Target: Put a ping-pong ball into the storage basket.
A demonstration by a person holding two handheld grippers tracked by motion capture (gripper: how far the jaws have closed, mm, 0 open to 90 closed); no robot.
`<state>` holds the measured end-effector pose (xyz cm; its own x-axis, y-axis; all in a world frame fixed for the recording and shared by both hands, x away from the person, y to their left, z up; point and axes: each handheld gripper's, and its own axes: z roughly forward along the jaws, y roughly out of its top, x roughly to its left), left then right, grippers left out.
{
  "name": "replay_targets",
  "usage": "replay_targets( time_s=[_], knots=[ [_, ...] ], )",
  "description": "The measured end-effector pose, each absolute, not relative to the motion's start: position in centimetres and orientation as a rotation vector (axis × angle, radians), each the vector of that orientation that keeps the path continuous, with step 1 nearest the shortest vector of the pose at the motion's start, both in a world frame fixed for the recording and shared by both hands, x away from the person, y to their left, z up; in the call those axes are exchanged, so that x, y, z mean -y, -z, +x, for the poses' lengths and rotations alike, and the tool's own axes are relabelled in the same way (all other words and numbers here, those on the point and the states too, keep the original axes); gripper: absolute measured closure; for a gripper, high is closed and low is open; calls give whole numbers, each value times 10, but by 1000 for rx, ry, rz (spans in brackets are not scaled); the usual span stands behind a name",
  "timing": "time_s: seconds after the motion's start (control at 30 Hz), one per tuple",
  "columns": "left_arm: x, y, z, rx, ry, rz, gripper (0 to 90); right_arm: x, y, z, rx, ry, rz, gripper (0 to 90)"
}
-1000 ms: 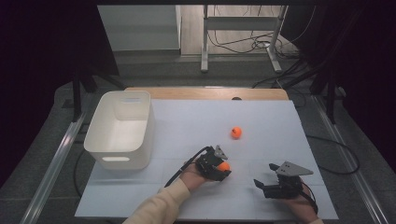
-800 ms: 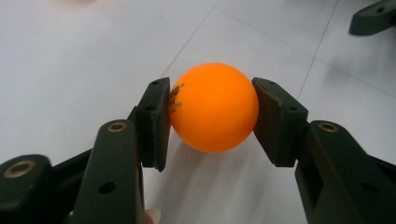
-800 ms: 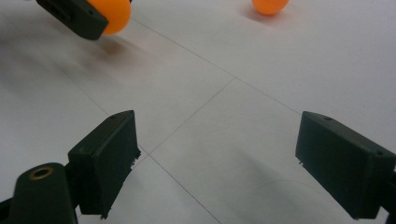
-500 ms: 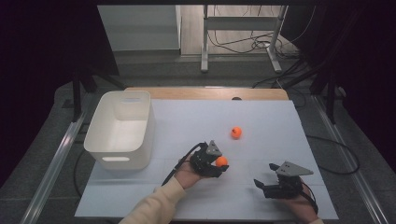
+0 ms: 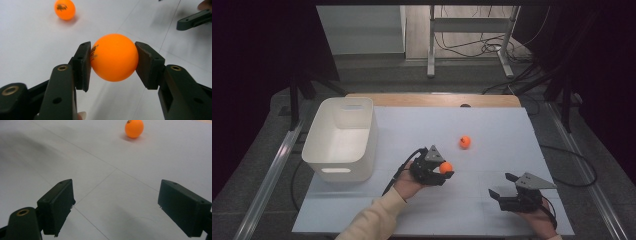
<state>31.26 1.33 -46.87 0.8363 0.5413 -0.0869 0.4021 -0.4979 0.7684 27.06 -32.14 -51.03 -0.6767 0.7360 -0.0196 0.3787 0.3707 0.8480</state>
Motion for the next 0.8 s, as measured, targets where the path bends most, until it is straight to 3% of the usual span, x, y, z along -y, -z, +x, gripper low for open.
replay_targets(
  time_s=[0.8],
  knots=[
    [-48, 435, 314, -706, -244, 2039, 503, 321, 512, 271, -2239, -1252, 996, 148]
  ],
)
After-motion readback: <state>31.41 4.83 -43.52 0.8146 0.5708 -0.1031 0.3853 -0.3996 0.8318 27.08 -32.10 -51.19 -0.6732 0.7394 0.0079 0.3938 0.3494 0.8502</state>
